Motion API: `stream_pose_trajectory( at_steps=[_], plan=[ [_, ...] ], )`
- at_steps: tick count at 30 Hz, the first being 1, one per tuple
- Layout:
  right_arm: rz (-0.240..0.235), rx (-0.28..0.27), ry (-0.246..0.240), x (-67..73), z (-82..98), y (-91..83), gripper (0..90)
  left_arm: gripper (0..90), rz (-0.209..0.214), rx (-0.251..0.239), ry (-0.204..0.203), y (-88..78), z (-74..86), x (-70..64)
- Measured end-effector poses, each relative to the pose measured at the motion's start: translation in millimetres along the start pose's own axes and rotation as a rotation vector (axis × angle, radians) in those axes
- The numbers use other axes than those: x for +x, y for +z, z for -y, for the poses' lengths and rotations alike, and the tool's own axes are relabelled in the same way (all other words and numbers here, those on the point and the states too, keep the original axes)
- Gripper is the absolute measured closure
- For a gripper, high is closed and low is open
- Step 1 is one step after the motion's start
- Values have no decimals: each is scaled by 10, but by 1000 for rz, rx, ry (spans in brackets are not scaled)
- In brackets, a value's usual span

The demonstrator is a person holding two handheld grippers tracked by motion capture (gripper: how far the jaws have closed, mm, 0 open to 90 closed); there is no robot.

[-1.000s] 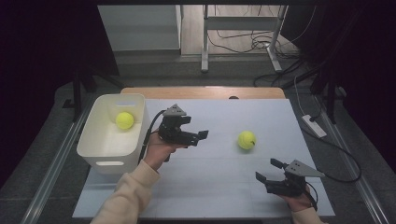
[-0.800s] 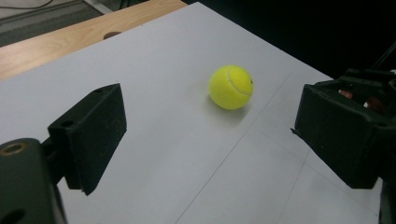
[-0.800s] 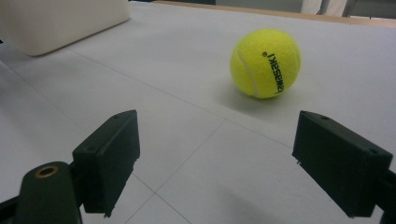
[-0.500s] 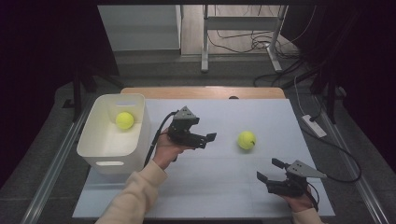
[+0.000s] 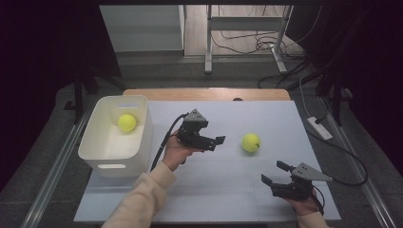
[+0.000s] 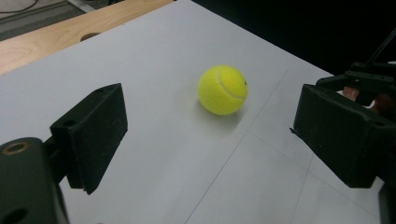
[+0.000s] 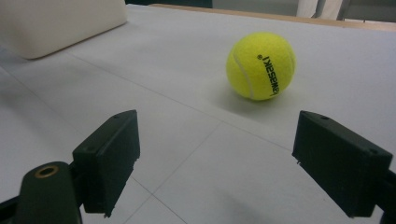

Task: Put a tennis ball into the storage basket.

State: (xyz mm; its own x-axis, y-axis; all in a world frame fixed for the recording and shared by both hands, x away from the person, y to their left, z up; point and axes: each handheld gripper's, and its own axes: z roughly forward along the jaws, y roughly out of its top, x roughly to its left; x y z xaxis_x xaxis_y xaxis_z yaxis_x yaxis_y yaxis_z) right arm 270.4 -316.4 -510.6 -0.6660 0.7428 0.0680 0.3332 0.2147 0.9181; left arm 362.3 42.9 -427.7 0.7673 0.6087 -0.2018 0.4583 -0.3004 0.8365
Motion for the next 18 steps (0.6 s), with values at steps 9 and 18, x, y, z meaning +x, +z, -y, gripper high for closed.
stream_pose_trajectory(
  at_steps=[9,18],
  plan=[
    [-9,1,-7,9,1,9,147,106,1,23,-7,159,4,-20],
    [-10,3,-7,12,0,16,147,106,11,37,-19,272,13,-12]
  ],
)
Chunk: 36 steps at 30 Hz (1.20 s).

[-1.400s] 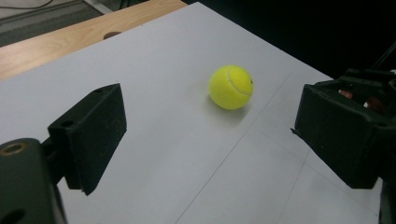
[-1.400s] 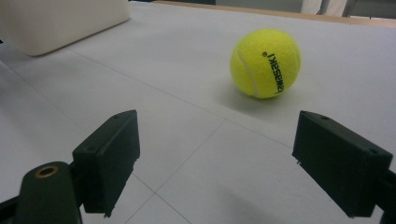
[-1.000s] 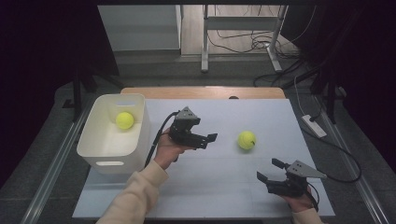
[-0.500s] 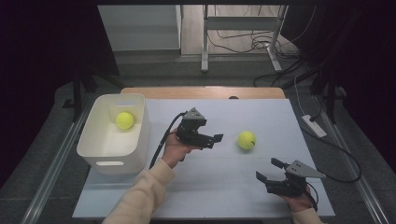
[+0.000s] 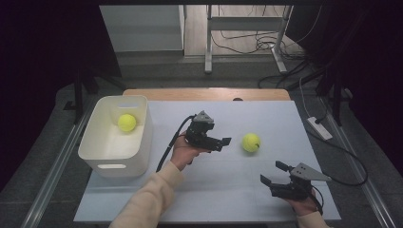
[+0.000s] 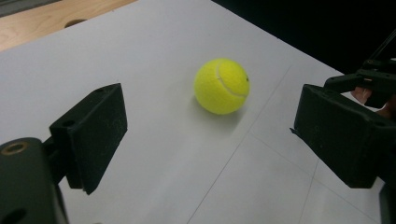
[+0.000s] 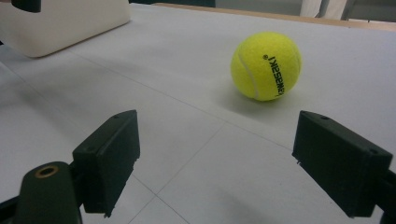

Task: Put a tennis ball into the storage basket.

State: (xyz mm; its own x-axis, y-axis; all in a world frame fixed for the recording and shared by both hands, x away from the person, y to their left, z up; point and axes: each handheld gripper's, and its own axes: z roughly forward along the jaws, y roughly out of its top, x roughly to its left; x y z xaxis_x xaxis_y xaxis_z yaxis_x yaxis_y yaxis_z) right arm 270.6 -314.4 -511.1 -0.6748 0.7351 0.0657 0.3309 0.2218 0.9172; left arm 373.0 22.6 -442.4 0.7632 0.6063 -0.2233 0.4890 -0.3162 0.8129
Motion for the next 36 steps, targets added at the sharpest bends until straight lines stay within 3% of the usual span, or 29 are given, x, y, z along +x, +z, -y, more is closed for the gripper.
stream_pose_trajectory(
  at_steps=[3,36],
  plan=[
    [-1,-1,0,1,0,-1,147,104,-2,18,13,40,4,-16],
    [1,-3,-2,0,2,-2,147,109,20,62,5,356,20,-59]
  ],
)
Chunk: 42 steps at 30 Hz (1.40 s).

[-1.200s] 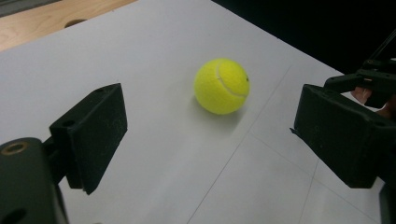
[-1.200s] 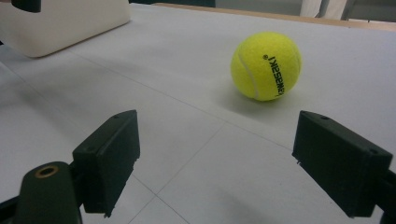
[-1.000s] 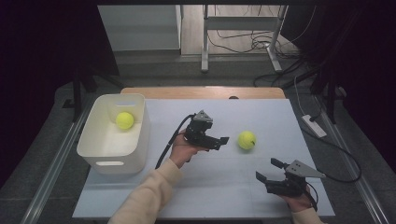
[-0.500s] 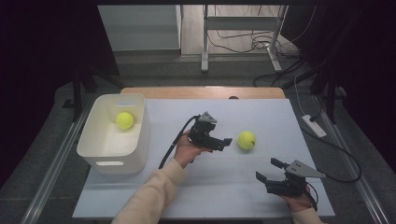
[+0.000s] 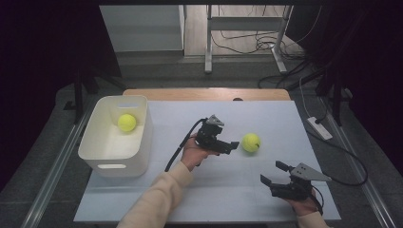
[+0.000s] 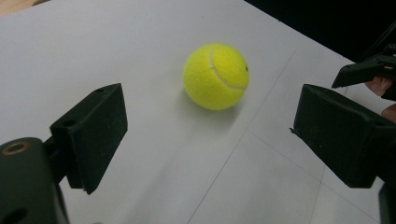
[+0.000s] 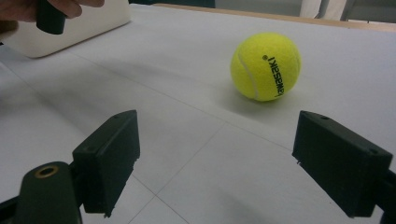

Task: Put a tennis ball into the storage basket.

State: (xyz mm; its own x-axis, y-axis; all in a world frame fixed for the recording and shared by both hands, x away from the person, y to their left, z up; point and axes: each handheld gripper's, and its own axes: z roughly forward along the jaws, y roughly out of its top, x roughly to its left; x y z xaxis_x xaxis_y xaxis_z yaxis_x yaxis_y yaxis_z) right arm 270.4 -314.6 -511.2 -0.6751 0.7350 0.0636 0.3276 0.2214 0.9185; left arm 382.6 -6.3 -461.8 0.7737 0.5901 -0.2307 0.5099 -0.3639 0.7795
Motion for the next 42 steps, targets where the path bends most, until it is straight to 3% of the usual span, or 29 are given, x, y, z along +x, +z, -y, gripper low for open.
stream_pose_trajectory(
  at_steps=[20,42],
  plan=[
    [-1,-5,0,2,-10,-1,147,111,26,7,15,205,-4,-45],
    [-4,-11,-1,19,-28,13,147,116,25,16,28,377,-35,-51]
  ],
)
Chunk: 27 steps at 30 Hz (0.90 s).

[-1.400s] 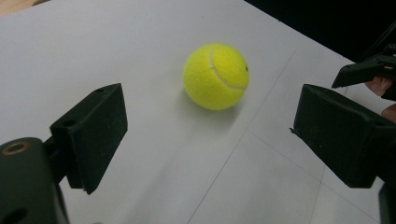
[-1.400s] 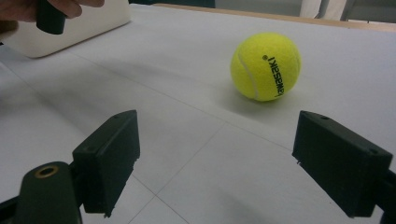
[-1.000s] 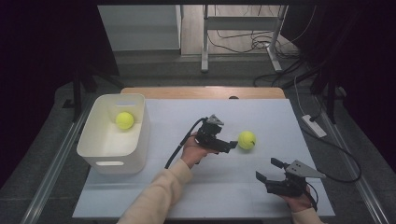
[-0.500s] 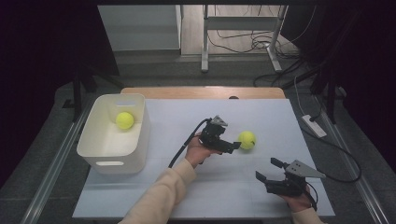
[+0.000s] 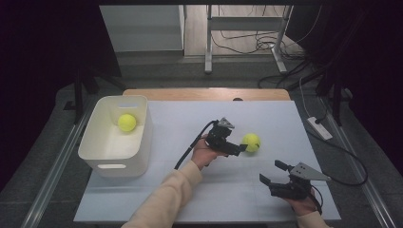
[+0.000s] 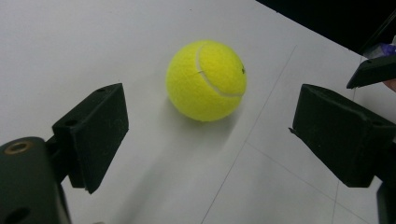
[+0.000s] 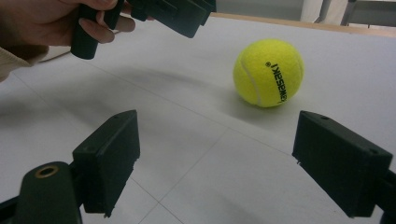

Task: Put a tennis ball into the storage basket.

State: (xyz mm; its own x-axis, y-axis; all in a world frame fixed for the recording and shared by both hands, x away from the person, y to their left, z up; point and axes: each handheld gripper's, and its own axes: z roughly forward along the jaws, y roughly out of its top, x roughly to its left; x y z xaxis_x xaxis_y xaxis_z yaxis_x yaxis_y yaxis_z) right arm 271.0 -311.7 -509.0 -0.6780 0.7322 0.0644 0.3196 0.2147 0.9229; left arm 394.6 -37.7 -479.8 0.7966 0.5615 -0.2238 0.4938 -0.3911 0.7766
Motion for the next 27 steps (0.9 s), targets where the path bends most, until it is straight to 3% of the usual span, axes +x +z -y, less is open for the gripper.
stream_pose_trajectory(
  at_steps=[13,27],
  plan=[
    [-8,-4,4,-13,-2,-4,147,117,9,3,14,116,-63,-32],
    [-5,-10,10,-21,0,-14,147,122,7,3,3,256,-76,-33]
  ],
)
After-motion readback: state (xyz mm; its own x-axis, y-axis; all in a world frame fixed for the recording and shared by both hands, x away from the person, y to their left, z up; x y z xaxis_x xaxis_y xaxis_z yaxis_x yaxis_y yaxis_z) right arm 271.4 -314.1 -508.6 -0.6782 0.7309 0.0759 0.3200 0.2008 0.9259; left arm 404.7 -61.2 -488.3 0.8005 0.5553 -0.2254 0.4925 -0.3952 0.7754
